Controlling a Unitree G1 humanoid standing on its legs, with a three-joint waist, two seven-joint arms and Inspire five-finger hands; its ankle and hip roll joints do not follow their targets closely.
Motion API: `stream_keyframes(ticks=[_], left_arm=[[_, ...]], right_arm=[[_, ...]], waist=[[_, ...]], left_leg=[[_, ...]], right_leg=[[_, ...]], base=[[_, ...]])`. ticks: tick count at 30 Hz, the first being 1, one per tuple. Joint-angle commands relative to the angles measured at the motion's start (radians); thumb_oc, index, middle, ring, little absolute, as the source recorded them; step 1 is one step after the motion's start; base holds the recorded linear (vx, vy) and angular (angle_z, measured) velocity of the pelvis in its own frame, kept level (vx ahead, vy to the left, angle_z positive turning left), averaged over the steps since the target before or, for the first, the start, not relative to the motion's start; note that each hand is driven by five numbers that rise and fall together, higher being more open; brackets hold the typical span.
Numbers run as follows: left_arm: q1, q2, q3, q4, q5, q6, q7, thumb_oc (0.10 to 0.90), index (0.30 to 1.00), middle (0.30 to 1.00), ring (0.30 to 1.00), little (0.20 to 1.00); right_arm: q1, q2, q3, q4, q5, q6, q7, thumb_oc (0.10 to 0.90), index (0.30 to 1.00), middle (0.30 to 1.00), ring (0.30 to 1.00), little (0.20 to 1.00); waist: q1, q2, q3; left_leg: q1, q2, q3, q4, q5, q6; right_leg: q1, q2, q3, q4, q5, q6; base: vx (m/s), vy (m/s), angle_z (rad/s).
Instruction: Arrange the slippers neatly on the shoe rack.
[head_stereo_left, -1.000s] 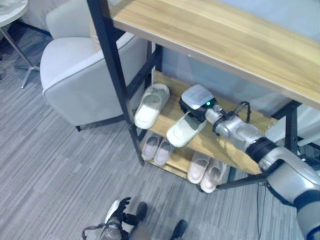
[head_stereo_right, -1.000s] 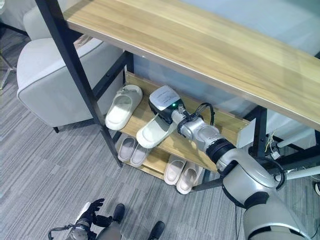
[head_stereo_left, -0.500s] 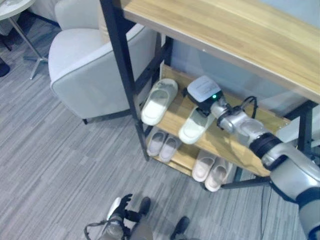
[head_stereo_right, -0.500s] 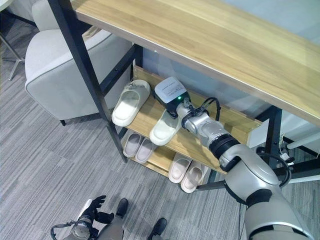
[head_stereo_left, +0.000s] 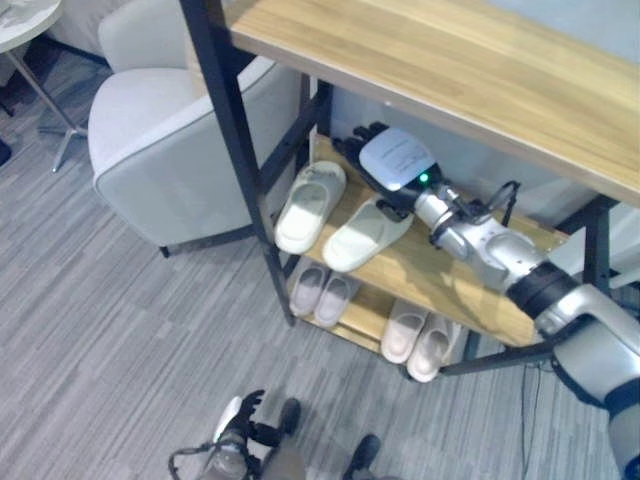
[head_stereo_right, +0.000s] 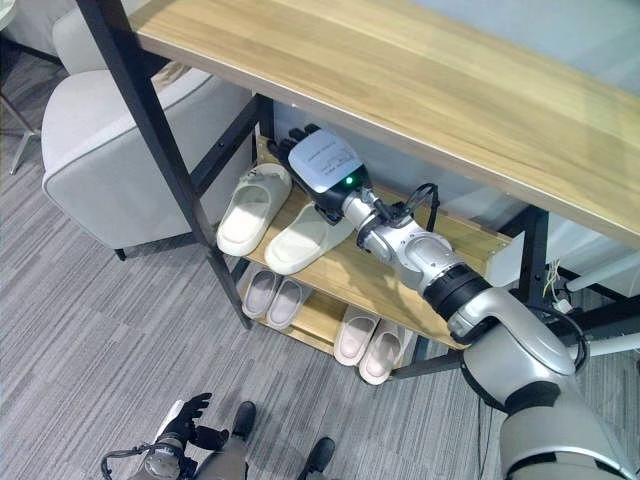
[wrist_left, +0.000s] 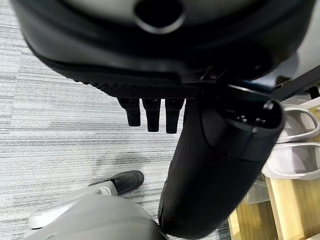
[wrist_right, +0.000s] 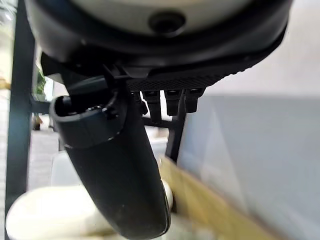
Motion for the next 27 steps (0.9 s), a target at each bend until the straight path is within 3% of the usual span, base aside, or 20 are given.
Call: stream_keyframes(ticks=[1,8,12,17,18,19,21,22,27], left_arm=[[0.018,-0.029,-0.047,0.025,0.026,-0.013,0.025,0.8,0.9,0.9,0.9,0.9],[0.038,-0.03,-0.042,0.024,0.034,-0.01,0.017,0.8,0.9,0.9,0.9,0.9],[0.038,-0.042,-0.031,0.019,0.039,-0.002,0.019,0.8,0.9,0.9,0.9,0.9],[0.048,-0.052,-0.018,0.031,0.05,0.016,0.014,0.8,0.9,0.9,0.9,0.9],[0.049,-0.049,-0.02,0.031,0.05,0.015,0.014,0.8,0.9,0.9,0.9,0.9],[0.049,-0.05,-0.015,0.037,0.05,0.024,0.012,0.8,0.9,0.9,0.9,0.9],[0.051,-0.048,-0.01,0.041,0.049,0.034,0.01,0.8,0.9,0.9,0.9,0.9],[0.052,-0.047,-0.011,0.04,0.048,0.034,0.01,0.8,0.9,0.9,0.9,0.9],[0.058,-0.043,-0.016,0.036,0.038,0.039,0.005,0.8,0.9,0.9,0.9,0.9]], right_arm=[[-0.038,-0.064,-0.073,-0.053,0.068,-0.002,-0.069,0.8,0.9,0.9,0.9,0.9],[0.022,-0.082,-0.104,-0.101,0.11,-0.02,-0.049,0.8,0.9,0.9,0.9,0.9],[0.197,-0.03,-0.253,-0.199,0.265,-0.04,-0.05,0.8,0.9,0.9,0.9,0.9],[0.467,0.12,-0.444,-0.265,0.606,-0.086,-0.039,0.8,0.9,0.9,0.9,0.9],[0.472,0.119,-0.448,-0.268,0.611,-0.085,-0.036,0.8,0.9,0.9,0.9,0.9],[0.536,0.174,-0.483,-0.269,0.773,-0.107,-0.011,0.8,0.9,0.9,0.9,0.9],[0.604,0.231,-0.511,-0.272,0.993,-0.129,0.04,0.8,0.9,0.9,0.9,0.9],[0.605,0.23,-0.512,-0.272,0.997,-0.13,0.043,0.8,0.9,0.9,0.9,0.9],[0.652,0.304,-0.515,-0.228,1.286,-0.164,0.122,0.8,0.9,0.9,0.9,0.9]], waist=[[-0.011,-0.013,-0.056],[-0.023,-0.016,-0.061],[-0.045,-0.008,-0.06],[-0.065,0.004,-0.065],[-0.064,0.002,-0.066],[-0.068,0.007,-0.065],[-0.075,0.01,-0.067],[-0.075,0.009,-0.067],[-0.072,0.012,-0.065]], left_leg=[[0.06,0.015,0.079,-0.008,-0.123,-0.023],[0.075,0.02,0.094,-0.008,-0.128,-0.022],[0.083,0.021,0.099,-0.008,-0.132,-0.019],[0.095,0.018,0.109,-0.008,-0.137,-0.014],[0.096,0.018,0.109,-0.008,-0.138,-0.015],[0.099,0.016,0.111,-0.008,-0.138,-0.013],[0.103,0.015,0.115,-0.008,-0.14,-0.013],[0.104,0.015,0.115,-0.008,-0.14,-0.013],[0.104,0.015,0.117,-0.008,-0.14,-0.015]], right_leg=[[0.053,-0.098,0.053,0.003,-0.06,0.13],[0.053,-0.094,0.069,0.001,-0.058,0.131],[0.055,-0.095,0.073,0.001,-0.055,0.131],[0.062,-0.098,0.077,0.002,-0.052,0.13],[0.063,-0.098,0.077,0.002,-0.053,0.13],[0.063,-0.099,0.08,0.002,-0.051,0.13],[0.063,-0.1,0.083,0.002,-0.048,0.13],[0.064,-0.1,0.083,0.002,-0.048,0.13],[0.06,-0.099,0.083,0.0,-0.045,0.131]], base=[[-0.01,-0.003,-0.12],[0.0,-0.001,-0.07],[-0.02,-0.001,-0.05],[0.01,0.012,-0.04],[0.02,0.018,-0.08],[0.01,0.02,-0.08],[0.01,0.014,-0.04],[0.0,0.0,0.0],[0.01,0.011,-0.08]])
